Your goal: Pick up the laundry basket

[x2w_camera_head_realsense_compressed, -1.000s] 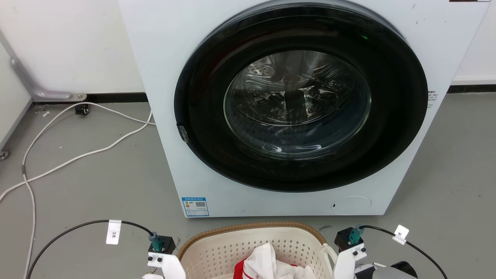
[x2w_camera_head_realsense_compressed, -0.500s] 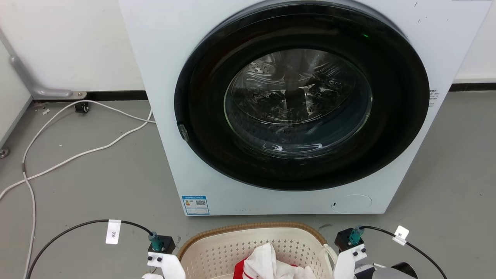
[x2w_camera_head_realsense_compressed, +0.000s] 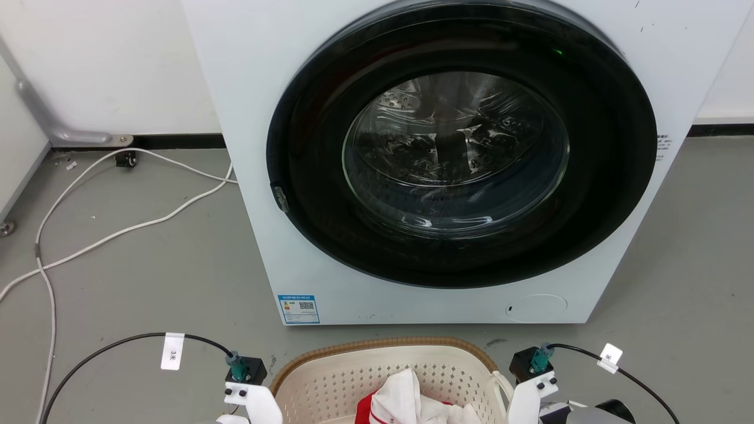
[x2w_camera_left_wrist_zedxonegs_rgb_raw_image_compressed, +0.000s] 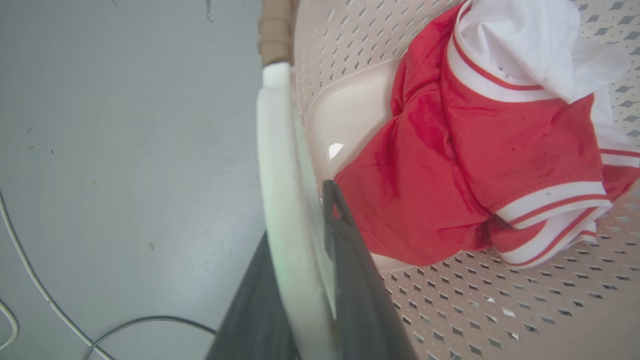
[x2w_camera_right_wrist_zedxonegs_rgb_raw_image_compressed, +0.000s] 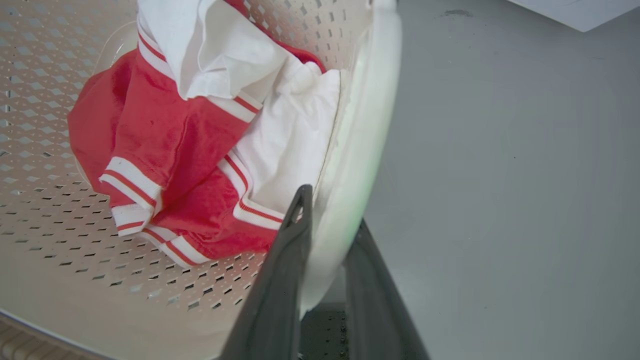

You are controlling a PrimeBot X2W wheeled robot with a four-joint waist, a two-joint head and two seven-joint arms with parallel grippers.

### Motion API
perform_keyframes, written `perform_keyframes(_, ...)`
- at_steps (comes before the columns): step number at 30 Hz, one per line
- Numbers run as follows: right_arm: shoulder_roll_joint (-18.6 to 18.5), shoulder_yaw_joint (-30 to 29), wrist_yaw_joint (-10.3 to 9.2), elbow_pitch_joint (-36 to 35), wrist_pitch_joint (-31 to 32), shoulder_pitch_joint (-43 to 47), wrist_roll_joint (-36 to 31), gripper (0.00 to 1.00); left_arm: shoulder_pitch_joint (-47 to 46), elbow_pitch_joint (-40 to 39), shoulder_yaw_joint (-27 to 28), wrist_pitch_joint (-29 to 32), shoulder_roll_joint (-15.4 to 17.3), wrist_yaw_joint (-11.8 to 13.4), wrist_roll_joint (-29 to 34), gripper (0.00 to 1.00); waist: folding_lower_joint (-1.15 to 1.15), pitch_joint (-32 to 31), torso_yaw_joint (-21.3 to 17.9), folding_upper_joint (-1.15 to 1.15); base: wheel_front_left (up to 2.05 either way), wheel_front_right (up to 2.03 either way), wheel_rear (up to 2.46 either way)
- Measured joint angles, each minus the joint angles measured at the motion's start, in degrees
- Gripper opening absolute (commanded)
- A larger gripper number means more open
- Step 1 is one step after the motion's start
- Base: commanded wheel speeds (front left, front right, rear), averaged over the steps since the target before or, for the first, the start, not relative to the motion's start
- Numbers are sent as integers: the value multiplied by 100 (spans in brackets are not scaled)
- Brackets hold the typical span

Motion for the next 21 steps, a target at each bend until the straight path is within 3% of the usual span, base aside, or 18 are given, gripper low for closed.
perform_keyframes(21, 0, 18, 0, 4, 10, 7, 14, 0, -54, 47, -399, -102, 19, 0, -382, 0, 0, -17, 12, 0, 0, 0, 0)
